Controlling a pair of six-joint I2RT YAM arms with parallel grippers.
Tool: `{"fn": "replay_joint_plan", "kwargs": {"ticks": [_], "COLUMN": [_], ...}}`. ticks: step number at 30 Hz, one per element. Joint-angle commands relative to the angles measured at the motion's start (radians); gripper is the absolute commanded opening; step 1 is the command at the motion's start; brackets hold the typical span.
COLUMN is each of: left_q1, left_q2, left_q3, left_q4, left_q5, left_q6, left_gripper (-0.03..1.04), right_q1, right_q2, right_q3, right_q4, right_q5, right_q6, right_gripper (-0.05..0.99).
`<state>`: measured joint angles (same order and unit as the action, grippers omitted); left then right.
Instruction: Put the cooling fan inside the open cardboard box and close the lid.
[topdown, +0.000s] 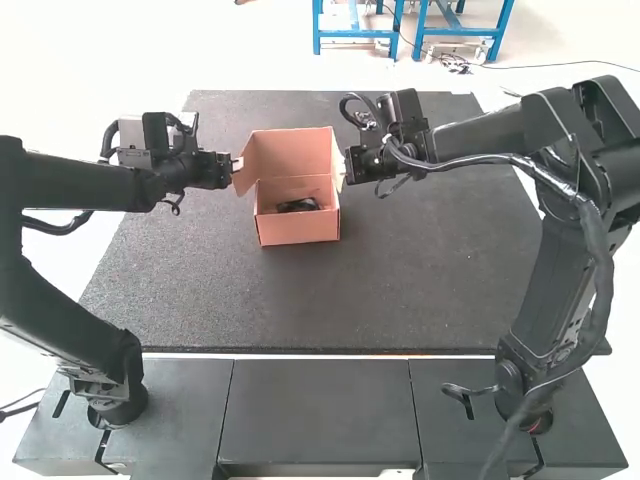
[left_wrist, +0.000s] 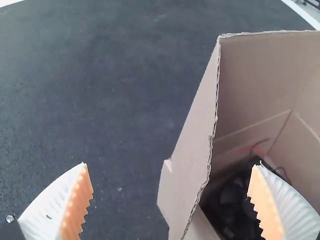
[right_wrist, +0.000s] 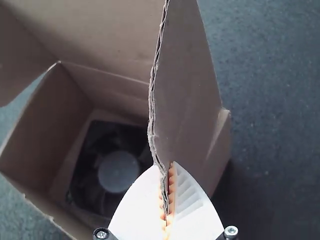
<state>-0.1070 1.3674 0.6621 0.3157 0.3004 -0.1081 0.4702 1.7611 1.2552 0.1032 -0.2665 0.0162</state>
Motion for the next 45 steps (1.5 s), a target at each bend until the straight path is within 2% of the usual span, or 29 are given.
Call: {"fn": "replay_joint_plan", "kwargs": {"ticks": [1,6,11,15,18,19,29,32,40,43,45], "left_q1": [-0.008,-0.030,-0.056,-0.065,-0.068,-0.068,-0.068,-0.079,-0.183,-0.223,-0.234], "left_q2": [0.015,0.021,0.021,0.024,0.027,0.029,0.032,0.032,0.025,0.022,0.019], "left_q3": [0.013,0.027,0.033,0.041,0.047,0.050,0.091,0.105,0.113,0.100,0.085], "left_q4": [0.014,0.006,0.013,0.014,0.026,0.026,0.013,0.002,-0.026,-0.035,-0.030], "left_q5": [0.011,0.011,0.008,0.000,-0.023,-0.023,-0.046,-0.047,-0.044,-0.043,-0.046], "left_q6": [0.012,0.008,0.005,0.002,-0.005,-0.010,-0.021,-0.047,-0.133,-0.148,-0.148], "left_gripper": [0.67,0.67,0.43,0.37,0.09,0.02,0.02,0.02,0.02,0.02,0.02], "right_q1": [0.013,0.008,0.004,0.002,0.002,0.002,0.008,0.012,0.062,0.079,0.087], "right_q2": [-0.017,-0.014,-0.009,-0.009,-0.011,-0.009,-0.018,-0.025,-0.035,-0.037,-0.038], "right_q3": [0.015,0.050,0.076,0.085,0.085,0.084,0.073,0.070,0.043,0.032,0.023], "right_q4": [0.004,0.003,0.003,0.000,-0.002,-0.003,-0.016,-0.016,-0.014,-0.014,-0.014], "right_q5": [-0.010,-0.010,-0.011,-0.014,-0.014,-0.016,-0.019,-0.019,-0.023,-0.023,-0.023], "right_q6": [0.024,0.028,0.033,0.034,0.034,0.034,0.034,0.051,0.060,0.065,0.065], "right_gripper": [0.01,0.01,0.01,0.01,0.01,0.01,0.01,0.01,0.01,0.01,0.01]}}
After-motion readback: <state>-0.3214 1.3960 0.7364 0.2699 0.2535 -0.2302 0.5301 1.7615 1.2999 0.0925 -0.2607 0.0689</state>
